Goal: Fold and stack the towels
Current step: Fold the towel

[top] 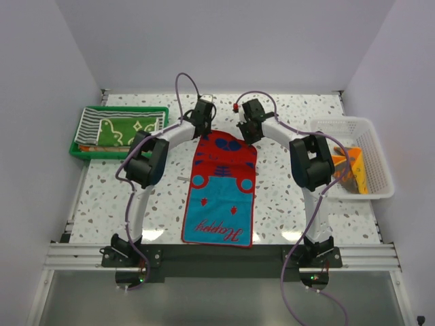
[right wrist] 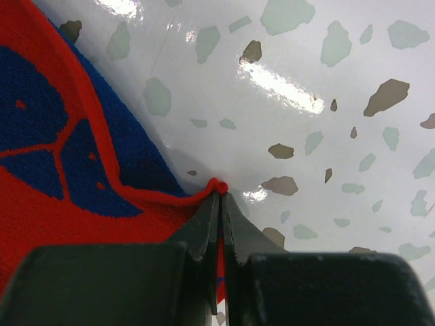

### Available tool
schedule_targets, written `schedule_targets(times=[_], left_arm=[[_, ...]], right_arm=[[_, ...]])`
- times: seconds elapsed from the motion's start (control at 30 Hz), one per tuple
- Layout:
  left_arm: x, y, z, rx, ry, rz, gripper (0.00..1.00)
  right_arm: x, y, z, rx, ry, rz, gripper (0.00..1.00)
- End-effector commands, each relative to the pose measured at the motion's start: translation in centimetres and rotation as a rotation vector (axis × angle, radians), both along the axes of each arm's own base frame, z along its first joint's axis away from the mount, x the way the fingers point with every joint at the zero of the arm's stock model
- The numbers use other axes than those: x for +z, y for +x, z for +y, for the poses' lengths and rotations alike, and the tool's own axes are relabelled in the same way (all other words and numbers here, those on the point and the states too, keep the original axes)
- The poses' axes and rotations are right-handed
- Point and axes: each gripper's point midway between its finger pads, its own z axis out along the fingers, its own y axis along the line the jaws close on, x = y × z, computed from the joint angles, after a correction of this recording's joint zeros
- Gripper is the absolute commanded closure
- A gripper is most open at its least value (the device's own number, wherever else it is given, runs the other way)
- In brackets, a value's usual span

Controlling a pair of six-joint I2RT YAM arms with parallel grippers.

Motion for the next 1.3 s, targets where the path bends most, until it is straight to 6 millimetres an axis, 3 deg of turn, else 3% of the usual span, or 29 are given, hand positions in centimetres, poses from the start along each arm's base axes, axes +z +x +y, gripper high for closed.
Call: schedule_targets(times=[0.0, 0.07, 0.17, 0.33, 0.47, 0.6, 0.77, 0.87, 0.9, 0.93, 0.97, 1.0, 1.03, 1.07, 1.1, 1.13, 1.17, 1.2, 1.23, 1.27], left_arm=[[-8.0, -7.3, 3.3, 0.019, 0.114, 0.321, 1.00], [-7.7, -7.0, 3.4, 0.020, 0.113, 0.313, 1.00], [-5.7, -5.7, 3.6, 0.019, 0.097, 0.255, 1.00], [0.9, -1.5, 3.9, 0.022, 0.024, 0.100, 1.00], [5.8, 2.1, 4.0, -0.006, -0.052, -0.054, 1.00], [9.6, 5.3, 4.9, -0.014, -0.109, -0.170, 1.00], [13.7, 7.4, 4.8, -0.057, -0.147, -0.268, 1.00], [15.6, 7.0, 4.8, -0.062, -0.155, -0.297, 1.00], [15.1, 6.4, 4.9, -0.065, -0.154, -0.283, 1.00], [16.8, 5.9, 4.9, -0.074, -0.170, -0.312, 1.00], [17.0, 5.3, 4.8, -0.074, -0.185, -0.310, 1.00], [15.5, 4.2, 5.1, -0.070, -0.184, -0.274, 1.00], [16.8, 3.3, 4.9, -0.084, -0.207, -0.282, 1.00], [16.6, 2.4, 4.9, -0.075, -0.230, -0.264, 1.00], [14.9, 1.0, 4.9, -0.078, -0.237, -0.214, 1.00], [16.1, 0.0, 5.1, -0.077, -0.253, -0.220, 1.00], [16.0, -1.0, 5.1, -0.063, -0.282, -0.202, 1.00], [14.1, -2.5, 5.4, -0.057, -0.285, -0.152, 1.00], [14.1, -3.5, 5.1, -0.067, -0.309, -0.136, 1.00], [14.1, -5.2, 5.1, -0.056, -0.339, -0.116, 1.00]], right_arm=[[1.3, -0.1, 0.8, -0.005, 0.029, -0.004, 1.00], [1.6, 0.1, 0.9, -0.005, 0.035, -0.011, 1.00], [2.3, 0.7, 0.7, -0.009, 0.021, -0.034, 1.00], [5.1, 3.7, -0.3, -0.042, -0.003, -0.116, 1.00], [8.7, 6.8, -1.4, -0.098, -0.001, -0.210, 1.00], [10.9, 9.0, -1.9, -0.119, 0.004, -0.273, 1.00], [13.0, 10.8, -1.8, -0.110, -0.008, -0.334, 1.00], [13.7, 10.3, -1.7, -0.097, 0.007, -0.335, 1.00], [13.9, 10.0, -1.7, -0.094, 0.012, -0.333, 1.00], [14.1, 9.6, -1.5, -0.086, 0.028, -0.332, 1.00], [13.1, 8.8, -1.6, -0.081, 0.023, -0.301, 1.00], [14.2, 8.2, -1.7, -0.081, 0.035, -0.311, 1.00], [13.3, 7.2, -1.7, -0.078, 0.038, -0.277, 1.00], [13.3, 6.6, -1.8, -0.080, 0.044, -0.265, 1.00], [14.3, 5.9, -1.9, -0.082, 0.055, -0.268, 1.00], [14.2, 5.0, -2.0, -0.089, 0.064, -0.244, 1.00], [13.5, 4.0, -2.2, -0.090, 0.065, -0.215, 1.00], [13.5, 3.3, -2.2, -0.093, 0.072, -0.201, 1.00], [14.3, 2.3, -2.3, -0.099, 0.086, -0.191, 1.00], [13.5, 1.2, -2.3, -0.095, 0.090, -0.152, 1.00]])
